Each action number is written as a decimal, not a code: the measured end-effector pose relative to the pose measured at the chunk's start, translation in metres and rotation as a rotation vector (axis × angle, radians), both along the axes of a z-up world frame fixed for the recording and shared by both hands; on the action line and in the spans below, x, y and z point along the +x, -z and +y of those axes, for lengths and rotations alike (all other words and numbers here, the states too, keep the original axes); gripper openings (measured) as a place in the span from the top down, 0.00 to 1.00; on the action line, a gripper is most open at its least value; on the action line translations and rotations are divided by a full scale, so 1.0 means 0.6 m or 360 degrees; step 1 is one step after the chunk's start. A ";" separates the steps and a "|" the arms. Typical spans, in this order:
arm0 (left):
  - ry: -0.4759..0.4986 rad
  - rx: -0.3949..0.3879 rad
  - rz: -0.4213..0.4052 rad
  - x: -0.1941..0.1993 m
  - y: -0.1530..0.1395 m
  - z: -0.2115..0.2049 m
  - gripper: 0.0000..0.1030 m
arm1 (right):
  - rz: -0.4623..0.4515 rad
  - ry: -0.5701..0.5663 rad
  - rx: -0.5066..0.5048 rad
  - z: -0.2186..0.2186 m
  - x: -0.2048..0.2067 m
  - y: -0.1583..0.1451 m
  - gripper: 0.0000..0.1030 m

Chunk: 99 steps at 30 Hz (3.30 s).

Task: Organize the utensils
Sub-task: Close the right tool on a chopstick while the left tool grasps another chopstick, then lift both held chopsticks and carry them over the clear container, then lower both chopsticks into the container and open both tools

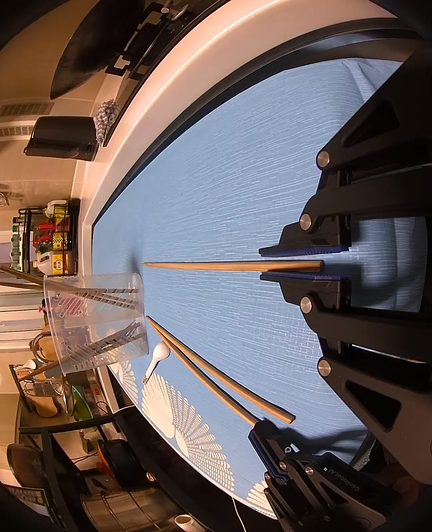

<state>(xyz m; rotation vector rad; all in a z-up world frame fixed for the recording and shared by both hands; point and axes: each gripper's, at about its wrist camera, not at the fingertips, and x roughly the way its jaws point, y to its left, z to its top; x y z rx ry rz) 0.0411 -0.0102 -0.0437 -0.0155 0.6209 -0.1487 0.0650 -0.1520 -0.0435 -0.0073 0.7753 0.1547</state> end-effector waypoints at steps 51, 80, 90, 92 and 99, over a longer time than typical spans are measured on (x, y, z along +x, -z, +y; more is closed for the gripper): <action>0.0023 -0.0145 -0.0409 0.093 -0.287 0.080 0.94 | -0.0435 -0.0069 0.0175 -0.021 0.051 -0.294 0.94; 0.0108 -0.0203 -0.0352 0.224 -0.477 0.102 0.94 | -0.0616 -0.0234 0.0230 0.040 0.182 -0.524 0.94; 0.0093 -0.0154 -0.0430 0.343 -0.509 0.071 0.94 | -0.0631 -0.0163 0.0169 0.066 0.290 -0.530 0.94; 0.0090 -0.0115 -0.0360 0.372 -0.472 0.060 0.94 | -0.0571 -0.0164 0.0152 0.073 0.312 -0.503 0.94; 0.0164 -0.0151 -0.0233 0.389 -0.423 0.077 0.85 | -0.0378 -0.0171 0.0087 0.076 0.340 -0.431 0.84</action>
